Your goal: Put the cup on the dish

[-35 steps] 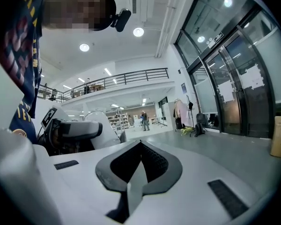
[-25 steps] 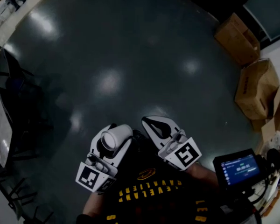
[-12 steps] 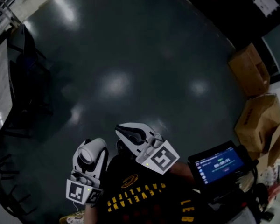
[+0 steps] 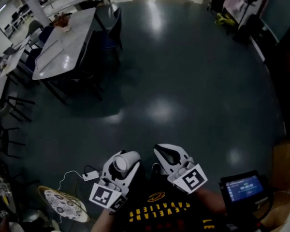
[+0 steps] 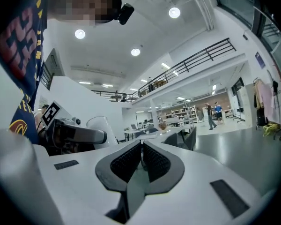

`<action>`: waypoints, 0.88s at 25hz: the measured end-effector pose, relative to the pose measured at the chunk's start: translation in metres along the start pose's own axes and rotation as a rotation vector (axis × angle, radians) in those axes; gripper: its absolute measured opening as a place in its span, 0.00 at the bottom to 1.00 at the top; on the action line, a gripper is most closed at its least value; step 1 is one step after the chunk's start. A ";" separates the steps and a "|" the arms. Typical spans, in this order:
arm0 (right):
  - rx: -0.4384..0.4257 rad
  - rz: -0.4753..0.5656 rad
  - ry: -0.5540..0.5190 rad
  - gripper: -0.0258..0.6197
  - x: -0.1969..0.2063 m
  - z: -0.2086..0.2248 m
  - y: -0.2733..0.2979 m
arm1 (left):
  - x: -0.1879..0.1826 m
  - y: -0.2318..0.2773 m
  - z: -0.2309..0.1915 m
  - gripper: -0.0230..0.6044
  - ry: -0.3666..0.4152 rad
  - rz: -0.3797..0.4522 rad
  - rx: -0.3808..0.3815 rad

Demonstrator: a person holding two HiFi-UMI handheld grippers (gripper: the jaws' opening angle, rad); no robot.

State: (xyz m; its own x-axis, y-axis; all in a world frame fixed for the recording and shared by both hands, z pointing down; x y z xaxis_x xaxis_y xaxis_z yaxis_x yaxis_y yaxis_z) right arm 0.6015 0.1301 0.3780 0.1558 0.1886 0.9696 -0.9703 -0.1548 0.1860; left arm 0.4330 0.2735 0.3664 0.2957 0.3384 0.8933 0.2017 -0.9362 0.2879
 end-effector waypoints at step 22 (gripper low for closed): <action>-0.191 -0.182 -0.153 0.04 -0.037 -0.049 0.300 | -0.039 -0.072 -0.271 0.44 -0.064 0.022 -0.314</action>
State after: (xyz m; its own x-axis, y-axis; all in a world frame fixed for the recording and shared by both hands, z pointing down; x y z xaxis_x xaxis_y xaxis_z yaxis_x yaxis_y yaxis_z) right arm 0.2953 0.1238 0.3905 0.3422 0.0458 0.9385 -0.9389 0.0564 0.3396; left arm 0.1543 0.3024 0.4046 0.3567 0.3134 0.8801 -0.1008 -0.9237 0.3697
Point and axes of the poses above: the fingertips, and each gripper's own axes: y forward along the fingers, z to its right, x out of its underside, the point moved 10 cm from there along -y, backward along the fingers, and after that the axes turned 8 degrees about -z, right-handed, at the moved point
